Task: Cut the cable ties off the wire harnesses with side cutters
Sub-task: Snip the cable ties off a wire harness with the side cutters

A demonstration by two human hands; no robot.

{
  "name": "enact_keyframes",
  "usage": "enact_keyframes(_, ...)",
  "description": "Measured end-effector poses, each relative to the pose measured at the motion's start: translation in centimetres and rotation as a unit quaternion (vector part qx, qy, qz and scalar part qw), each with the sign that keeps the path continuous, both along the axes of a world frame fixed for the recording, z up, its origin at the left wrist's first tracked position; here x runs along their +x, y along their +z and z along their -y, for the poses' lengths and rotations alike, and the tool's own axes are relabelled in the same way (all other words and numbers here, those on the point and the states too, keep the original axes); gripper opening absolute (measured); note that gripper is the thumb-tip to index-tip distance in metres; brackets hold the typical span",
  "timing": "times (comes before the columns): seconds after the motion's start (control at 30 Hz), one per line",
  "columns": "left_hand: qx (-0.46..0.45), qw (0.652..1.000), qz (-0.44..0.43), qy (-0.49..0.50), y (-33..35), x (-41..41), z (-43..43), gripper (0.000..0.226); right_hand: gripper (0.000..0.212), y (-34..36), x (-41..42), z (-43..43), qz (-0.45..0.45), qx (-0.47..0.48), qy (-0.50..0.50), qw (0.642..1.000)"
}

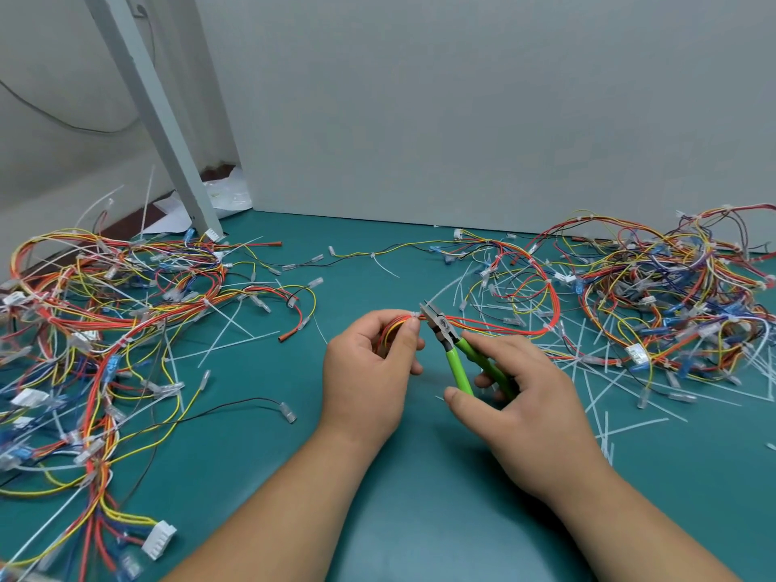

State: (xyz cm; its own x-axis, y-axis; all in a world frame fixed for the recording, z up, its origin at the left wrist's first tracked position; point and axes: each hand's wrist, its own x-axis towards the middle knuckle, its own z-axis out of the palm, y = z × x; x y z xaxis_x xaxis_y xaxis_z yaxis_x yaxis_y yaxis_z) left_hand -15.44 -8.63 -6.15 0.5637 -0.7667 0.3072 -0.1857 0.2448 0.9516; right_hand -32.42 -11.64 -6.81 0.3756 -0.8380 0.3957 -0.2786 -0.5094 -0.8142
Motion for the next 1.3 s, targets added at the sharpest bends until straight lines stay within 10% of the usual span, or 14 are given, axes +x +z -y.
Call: enact_keyframes(1.3, 0.005, 1.000, -0.018, 0.004, 0.27, -0.01, 0.13, 0.020, 0.052, -0.20, -0.29, 0.27, -0.028, -0.005, -0.007, 1.000)
